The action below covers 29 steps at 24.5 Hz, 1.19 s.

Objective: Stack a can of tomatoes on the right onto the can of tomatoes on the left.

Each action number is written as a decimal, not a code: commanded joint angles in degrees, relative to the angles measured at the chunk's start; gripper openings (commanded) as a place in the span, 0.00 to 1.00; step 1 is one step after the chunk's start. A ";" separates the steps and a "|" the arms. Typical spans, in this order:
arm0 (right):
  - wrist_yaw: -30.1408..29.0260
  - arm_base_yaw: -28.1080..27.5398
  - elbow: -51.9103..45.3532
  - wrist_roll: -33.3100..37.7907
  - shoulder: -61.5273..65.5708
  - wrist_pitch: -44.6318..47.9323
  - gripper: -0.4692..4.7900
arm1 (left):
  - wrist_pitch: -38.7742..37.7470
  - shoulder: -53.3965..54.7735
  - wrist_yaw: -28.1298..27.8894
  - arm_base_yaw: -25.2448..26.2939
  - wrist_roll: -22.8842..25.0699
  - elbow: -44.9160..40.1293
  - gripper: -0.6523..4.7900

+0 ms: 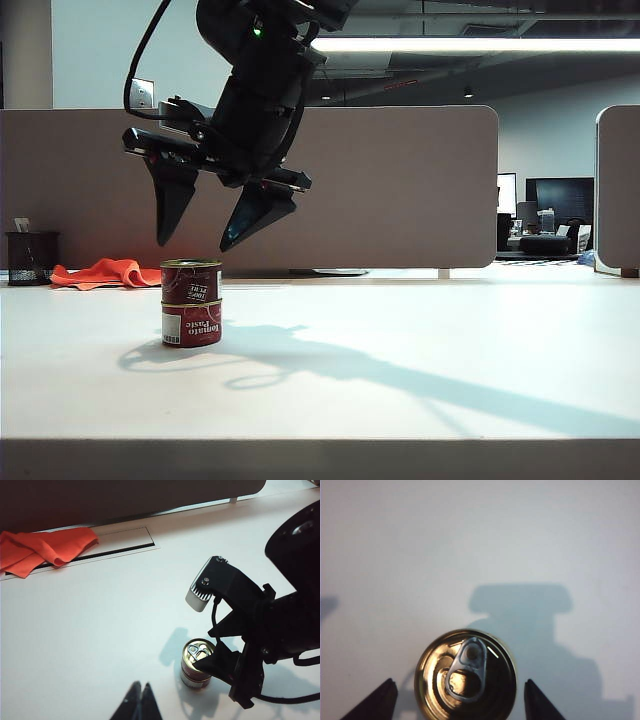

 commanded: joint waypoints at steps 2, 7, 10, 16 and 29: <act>-0.02 -0.57 0.46 -0.39 -1.81 0.74 0.75 | 0.33 -0.15 0.00 -0.02 0.02 0.20 0.11; 0.52 -2.64 0.46 -0.22 -8.50 0.46 0.73 | 0.46 -0.15 -0.22 -0.02 0.04 0.20 0.11; 0.79 -5.27 0.44 0.31 -15.54 -0.48 0.55 | 0.87 -0.46 -0.22 -0.02 0.02 0.15 0.11; 5.18 -9.33 0.33 -2.23 -26.08 -8.11 0.08 | 1.75 -3.17 -1.31 -0.02 0.09 -0.72 0.11; 12.02 -11.37 -29.09 -8.85 -63.93 -6.51 0.08 | 7.69 -18.82 -1.11 -0.02 -0.04 -18.62 0.11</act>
